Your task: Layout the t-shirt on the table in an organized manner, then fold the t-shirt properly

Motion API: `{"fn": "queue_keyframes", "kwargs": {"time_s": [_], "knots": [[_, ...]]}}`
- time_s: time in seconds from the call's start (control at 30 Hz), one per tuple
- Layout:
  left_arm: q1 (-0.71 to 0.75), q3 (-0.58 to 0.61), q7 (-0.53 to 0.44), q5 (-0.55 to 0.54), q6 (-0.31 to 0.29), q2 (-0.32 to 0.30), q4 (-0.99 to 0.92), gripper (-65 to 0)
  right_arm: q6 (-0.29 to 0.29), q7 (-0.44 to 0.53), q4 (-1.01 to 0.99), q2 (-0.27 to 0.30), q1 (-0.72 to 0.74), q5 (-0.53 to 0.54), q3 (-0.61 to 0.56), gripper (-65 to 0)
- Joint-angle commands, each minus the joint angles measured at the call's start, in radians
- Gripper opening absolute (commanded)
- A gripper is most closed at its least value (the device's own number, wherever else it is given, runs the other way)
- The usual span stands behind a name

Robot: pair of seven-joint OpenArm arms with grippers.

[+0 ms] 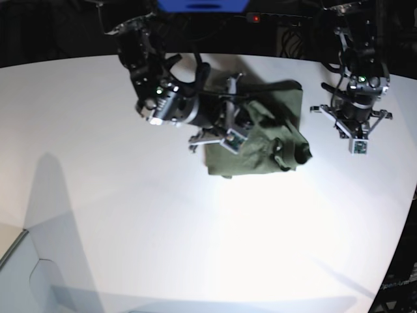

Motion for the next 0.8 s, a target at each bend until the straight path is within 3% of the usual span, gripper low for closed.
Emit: {"fn": "queue_keyframes", "kwargs": {"time_s": [0.0,0.23,0.4,0.5,0.63,0.77], "knots": [[0.007,-0.004,-0.016,-0.003,0.003,-0.008,0.02,-65.0,0.007,0.017,0.001,-0.01,0.014,0.01,-0.037,-65.0],[0.044,-0.042,-0.016,-0.004,0.003,-0.028,0.067,-65.0,0.009,0.019,-0.001,-0.012,0.035,0.01,-0.199,-65.0],[0.059,-0.113,-0.016,-0.015,-0.011,-0.028,0.1,-65.0,0.004,0.017,0.036,0.011,0.037,0.01,-0.146,-65.0],[0.067,-0.136,0.008,-0.081,-0.121,-0.027,0.132,-65.0,0.004,0.014,0.081,0.019,0.032,0.01,-0.052,-65.0],[0.057,-0.14,0.16,-0.175,-0.244,-0.021,0.204,-65.0,0.006,0.008,0.104,0.019,0.031,0.01,0.042,-65.0],[0.031,-0.122,0.243,-0.256,-0.255,-0.005,0.235,-64.5,0.007,0.008,0.107,0.034,0.008,0.01,0.088,-65.0]]}}
